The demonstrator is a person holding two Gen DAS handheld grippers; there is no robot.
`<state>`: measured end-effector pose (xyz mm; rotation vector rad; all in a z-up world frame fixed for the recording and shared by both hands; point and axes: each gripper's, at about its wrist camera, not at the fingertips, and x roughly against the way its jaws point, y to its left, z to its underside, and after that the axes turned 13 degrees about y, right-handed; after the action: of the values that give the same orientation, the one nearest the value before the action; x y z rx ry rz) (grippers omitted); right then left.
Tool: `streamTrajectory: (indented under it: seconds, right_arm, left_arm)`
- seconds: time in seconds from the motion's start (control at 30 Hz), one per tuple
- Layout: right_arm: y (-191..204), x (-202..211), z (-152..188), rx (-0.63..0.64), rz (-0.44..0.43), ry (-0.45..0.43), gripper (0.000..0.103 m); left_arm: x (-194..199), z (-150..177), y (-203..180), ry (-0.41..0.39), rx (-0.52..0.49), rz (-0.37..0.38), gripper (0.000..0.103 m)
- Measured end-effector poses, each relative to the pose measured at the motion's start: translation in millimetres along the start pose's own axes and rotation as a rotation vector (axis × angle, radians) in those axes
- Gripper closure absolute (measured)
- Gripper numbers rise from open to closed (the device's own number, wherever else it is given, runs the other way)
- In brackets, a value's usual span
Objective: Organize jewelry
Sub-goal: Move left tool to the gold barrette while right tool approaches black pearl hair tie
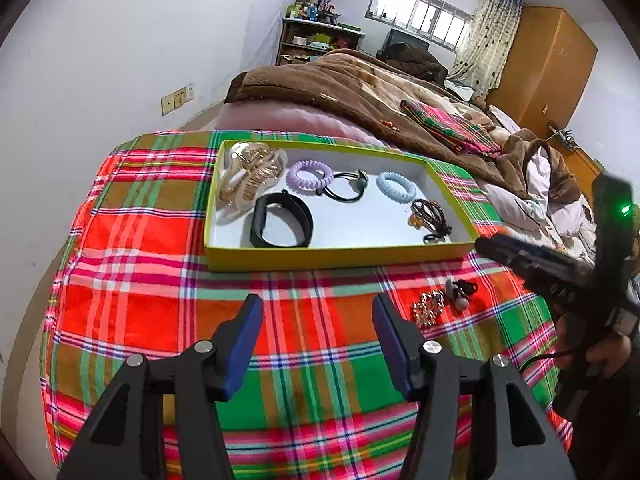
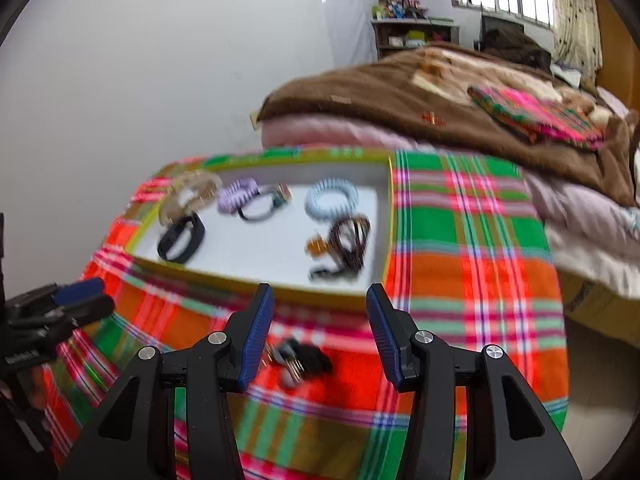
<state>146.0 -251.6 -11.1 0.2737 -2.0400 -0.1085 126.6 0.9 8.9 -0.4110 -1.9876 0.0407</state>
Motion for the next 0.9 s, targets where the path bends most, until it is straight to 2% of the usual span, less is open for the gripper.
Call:
streamTrajectory:
  seconds: [0.1, 0.37, 0.73, 0.77, 0.87, 0.9]
  right_arm:
    - [-2, -12, 7, 0.017, -0.044, 0.041, 0.054]
    - [3, -29, 15, 0.044, -0.043, 0.068, 0.054]
    - [8, -29, 19, 0.08, -0.011, 0.054, 0.054]
    - [9, -29, 21, 0.083, -0.006, 0.051, 0.056]
    - [8, -28, 23, 0.088, 0.004, 0.048, 0.074]
    - [8, -28, 23, 0.091, 0.009, 0.047, 0.076]
  left_arm:
    - [-1, 4, -4, 0.008, -0.002, -0.001, 0.044]
    - [-4, 11, -9, 0.028, -0.003, -0.013, 0.044]
    - [-9, 14, -17, 0.045, -0.007, -0.027, 0.044]
    - [-9, 14, -18, 0.046, -0.009, -0.028, 0.044]
    - [-11, 14, -21, 0.051, -0.013, -0.034, 0.044]
    - [-11, 14, -21, 0.052, -0.015, -0.033, 0.044]
